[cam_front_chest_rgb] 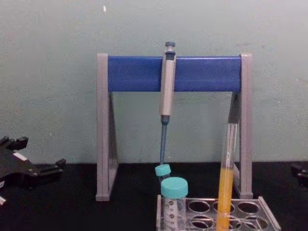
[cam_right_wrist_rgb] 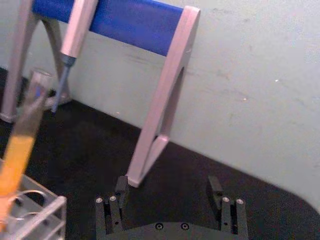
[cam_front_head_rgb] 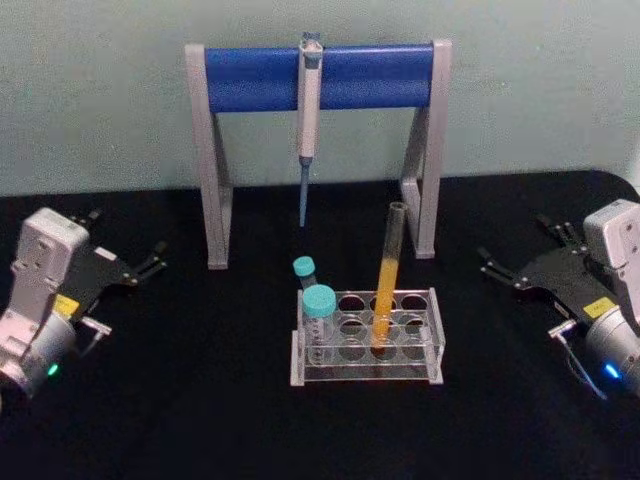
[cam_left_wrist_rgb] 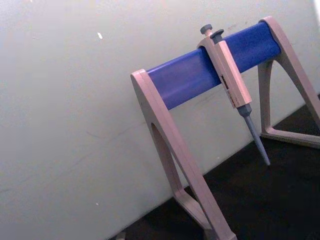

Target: Pick up the test tube from the test tube rack, shake it, then place it back into the test tube rack.

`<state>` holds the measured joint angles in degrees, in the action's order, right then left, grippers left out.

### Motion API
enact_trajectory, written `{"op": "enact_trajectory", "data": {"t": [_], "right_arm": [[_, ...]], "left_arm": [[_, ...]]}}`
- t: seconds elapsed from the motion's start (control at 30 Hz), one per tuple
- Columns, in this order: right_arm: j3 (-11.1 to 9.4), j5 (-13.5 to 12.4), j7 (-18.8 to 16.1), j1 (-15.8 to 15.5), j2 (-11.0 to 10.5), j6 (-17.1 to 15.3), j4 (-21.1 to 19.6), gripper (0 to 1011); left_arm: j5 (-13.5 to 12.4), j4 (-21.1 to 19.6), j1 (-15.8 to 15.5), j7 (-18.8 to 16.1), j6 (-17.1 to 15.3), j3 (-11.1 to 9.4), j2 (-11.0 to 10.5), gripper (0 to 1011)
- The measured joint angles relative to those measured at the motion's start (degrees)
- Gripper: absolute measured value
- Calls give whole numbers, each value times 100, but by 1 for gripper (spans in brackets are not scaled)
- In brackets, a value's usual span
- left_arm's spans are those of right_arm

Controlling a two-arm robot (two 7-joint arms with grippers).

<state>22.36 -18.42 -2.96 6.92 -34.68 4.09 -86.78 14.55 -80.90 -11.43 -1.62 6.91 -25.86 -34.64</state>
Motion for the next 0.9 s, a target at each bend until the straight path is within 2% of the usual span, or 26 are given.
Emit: {"op": "enact_trajectory", "data": {"t": [0.23, 0.43, 0.73, 0.9], "right_arm": [[-192, -500, -426, -241, -14, -264, -383, 1000], [-314, -981, -855, -342, 30, -626, -610, 1000], [-359, -1533, -1488, -244, 199, -1212, -693, 1000], [-345, -1686, -1690, -117, 313, -1443, -649, 1000]], "left_arm": [[0, 0, 0, 0, 0, 0, 0, 1001], [0, 0, 0, 0, 0, 0, 0, 1001], [0, 0, 0, 0, 0, 0, 0, 1001], [0, 0, 0, 0, 0, 0, 0, 1001]]}}
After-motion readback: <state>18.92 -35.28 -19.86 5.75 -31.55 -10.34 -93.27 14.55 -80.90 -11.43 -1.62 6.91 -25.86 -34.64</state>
